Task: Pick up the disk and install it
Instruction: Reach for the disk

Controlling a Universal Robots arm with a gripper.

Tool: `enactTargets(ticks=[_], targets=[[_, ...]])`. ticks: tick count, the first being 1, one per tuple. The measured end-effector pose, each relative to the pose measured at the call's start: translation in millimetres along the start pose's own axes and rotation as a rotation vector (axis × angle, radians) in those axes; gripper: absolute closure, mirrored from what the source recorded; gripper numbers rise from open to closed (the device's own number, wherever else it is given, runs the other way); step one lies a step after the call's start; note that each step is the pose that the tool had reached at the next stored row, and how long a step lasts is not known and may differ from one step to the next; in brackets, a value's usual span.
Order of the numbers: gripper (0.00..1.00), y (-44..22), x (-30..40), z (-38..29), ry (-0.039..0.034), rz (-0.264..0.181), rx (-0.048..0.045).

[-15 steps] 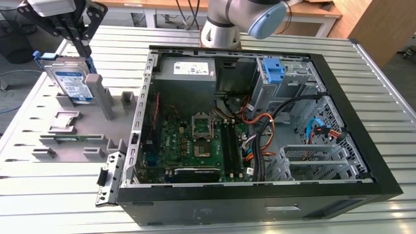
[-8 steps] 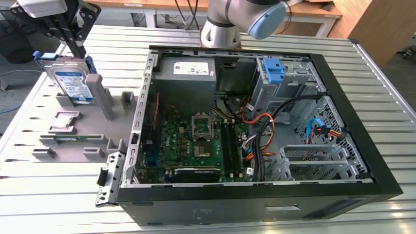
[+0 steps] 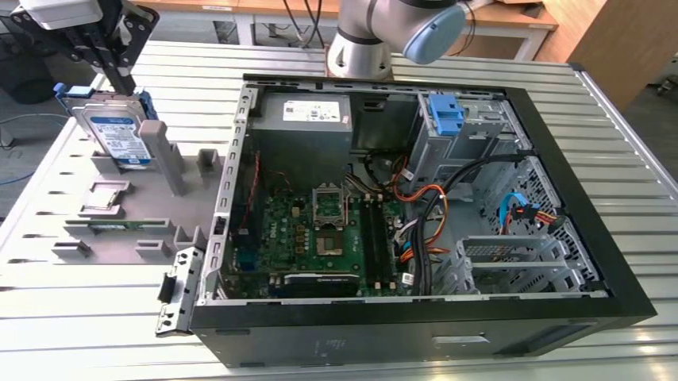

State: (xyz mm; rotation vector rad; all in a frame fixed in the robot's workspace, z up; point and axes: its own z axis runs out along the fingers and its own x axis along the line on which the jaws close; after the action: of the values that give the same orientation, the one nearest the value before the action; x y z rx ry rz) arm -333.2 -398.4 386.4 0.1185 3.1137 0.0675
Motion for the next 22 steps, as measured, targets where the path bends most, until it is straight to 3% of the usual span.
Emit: enactTargets(ticks=[13, 15, 22], targets=[[0.89, -0.5, 5.9, 0.1, 0.0, 0.0, 0.0], [0.89, -0.7, 9.7, 0.0, 0.0, 0.0, 0.0], [0.89, -0.8, 11.1, 0.0, 0.0, 0.0, 0.0]])
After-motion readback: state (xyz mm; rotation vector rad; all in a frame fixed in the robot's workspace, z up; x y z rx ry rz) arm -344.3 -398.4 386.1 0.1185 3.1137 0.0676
